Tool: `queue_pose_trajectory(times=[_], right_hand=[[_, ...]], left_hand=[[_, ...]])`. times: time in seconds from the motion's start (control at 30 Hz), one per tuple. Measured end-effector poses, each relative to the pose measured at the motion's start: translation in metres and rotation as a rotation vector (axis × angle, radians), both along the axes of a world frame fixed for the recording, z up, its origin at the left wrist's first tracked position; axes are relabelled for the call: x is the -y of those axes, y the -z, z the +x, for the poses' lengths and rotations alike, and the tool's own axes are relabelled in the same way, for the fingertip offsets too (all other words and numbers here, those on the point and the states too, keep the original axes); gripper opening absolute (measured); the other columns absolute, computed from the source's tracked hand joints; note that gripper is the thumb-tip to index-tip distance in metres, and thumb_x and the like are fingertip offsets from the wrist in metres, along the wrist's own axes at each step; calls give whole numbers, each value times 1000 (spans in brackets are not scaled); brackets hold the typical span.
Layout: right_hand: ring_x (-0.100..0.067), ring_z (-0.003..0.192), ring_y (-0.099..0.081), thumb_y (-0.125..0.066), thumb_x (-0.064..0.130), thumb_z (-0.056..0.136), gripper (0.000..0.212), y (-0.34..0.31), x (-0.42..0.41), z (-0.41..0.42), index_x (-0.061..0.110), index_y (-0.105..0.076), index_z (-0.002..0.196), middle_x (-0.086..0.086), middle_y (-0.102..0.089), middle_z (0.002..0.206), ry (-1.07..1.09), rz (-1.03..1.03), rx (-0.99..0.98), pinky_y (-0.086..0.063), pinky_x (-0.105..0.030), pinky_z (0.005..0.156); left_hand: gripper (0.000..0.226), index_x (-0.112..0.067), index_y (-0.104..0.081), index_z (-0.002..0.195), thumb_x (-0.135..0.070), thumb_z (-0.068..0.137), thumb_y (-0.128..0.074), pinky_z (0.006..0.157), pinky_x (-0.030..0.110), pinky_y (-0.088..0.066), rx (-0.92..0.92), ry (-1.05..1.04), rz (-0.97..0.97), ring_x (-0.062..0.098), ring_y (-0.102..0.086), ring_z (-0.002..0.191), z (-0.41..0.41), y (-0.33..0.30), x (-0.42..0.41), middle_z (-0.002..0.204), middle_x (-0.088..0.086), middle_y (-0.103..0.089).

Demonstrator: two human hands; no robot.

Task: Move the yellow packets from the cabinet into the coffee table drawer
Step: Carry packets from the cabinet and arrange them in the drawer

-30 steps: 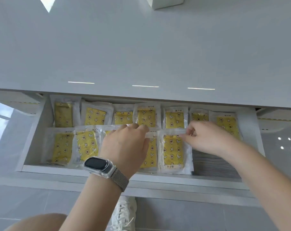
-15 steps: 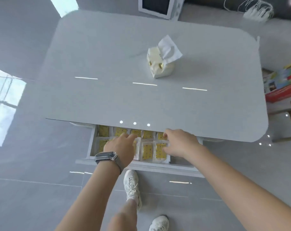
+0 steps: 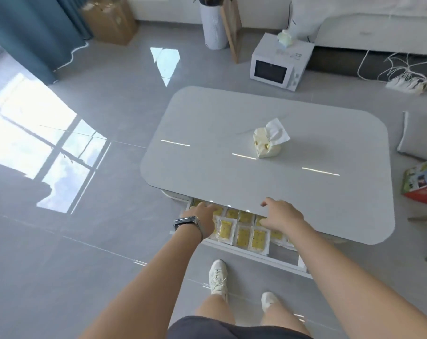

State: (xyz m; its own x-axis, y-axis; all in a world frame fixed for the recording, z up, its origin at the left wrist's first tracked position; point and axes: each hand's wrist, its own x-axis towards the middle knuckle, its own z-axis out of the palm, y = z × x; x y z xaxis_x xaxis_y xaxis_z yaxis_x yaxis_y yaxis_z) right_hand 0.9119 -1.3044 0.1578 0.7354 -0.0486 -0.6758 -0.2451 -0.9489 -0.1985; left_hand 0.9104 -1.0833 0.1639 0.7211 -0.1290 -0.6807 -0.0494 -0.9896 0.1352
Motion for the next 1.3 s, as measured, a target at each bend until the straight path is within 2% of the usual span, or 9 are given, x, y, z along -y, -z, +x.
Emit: queue_pose_trajectory(times=[0.17,0.43,0.53,0.63,0.73,0.9,1.03,1.17,1.3], right_hand=[[-23,115,-51,-53,26,88,54,-43,32,3,32,-39,140,-1,-51,128,-99,-53,97,-45,-30,74],[-22,120,-50,-57,31,82,62,-108,60,-12,36,-38,141,3,-52,131,-238,-83,188,-45,-29,77],[-21,119,-51,-57,31,83,62,-125,49,-22,36,-37,141,3,-52,131,-298,-100,198,-44,-29,77],[-20,111,-55,-55,29,83,61,-137,26,-30,35,-37,140,3,-54,125,-366,-109,228,-45,-29,71],[-20,104,-57,-54,25,83,61,-144,-15,-39,34,-36,141,1,-56,119,-429,-107,249,-42,-27,64],[-23,106,-55,-55,27,84,60,-146,-124,-60,33,-36,141,0,-55,118,-567,-80,286,-43,-30,70],[-24,104,-57,-56,27,81,61,-143,-234,-88,34,-38,139,-1,-57,114,-693,-20,309,-44,-30,71],[-23,110,-57,-59,32,82,63,-137,-335,-120,34,-36,140,0,-57,121,-831,26,310,-46,-30,75],[-22,107,-57,-60,32,83,63,-131,-420,-144,35,-35,141,0,-59,115,-954,65,308,-45,-30,72]], left_hand=[[62,-32,-30,146,-13,90,-43,94,40,-48,75,-27,125,28,-44,126,-38,-23,9,141,1,-43],[58,-30,-36,145,-14,90,-42,93,45,-50,158,-294,-8,30,-54,118,-78,-76,25,142,3,-42],[53,-28,-36,146,-19,94,-43,96,40,-48,204,-363,-39,30,-54,119,-95,-95,13,145,3,-39],[55,-27,-35,147,-18,94,-46,90,36,-49,229,-401,-21,30,-53,120,-120,-107,-13,145,4,-38],[55,-27,-33,147,-19,95,-46,93,38,-48,227,-465,-10,31,-51,121,-148,-109,-53,145,5,-38],[55,-28,-31,149,-19,96,-44,94,39,-48,208,-595,32,31,-50,123,-209,-110,-147,148,5,-34],[58,-29,-26,150,-17,95,-42,87,39,-51,187,-717,81,30,-54,117,-267,-113,-237,149,3,-33],[63,-30,-23,151,-18,92,-43,94,43,-49,185,-858,103,30,-51,122,-328,-115,-316,149,4,-34],[65,-30,-23,151,-20,90,-45,96,43,-49,182,-990,91,30,-52,122,-373,-108,-375,148,4,-36]])
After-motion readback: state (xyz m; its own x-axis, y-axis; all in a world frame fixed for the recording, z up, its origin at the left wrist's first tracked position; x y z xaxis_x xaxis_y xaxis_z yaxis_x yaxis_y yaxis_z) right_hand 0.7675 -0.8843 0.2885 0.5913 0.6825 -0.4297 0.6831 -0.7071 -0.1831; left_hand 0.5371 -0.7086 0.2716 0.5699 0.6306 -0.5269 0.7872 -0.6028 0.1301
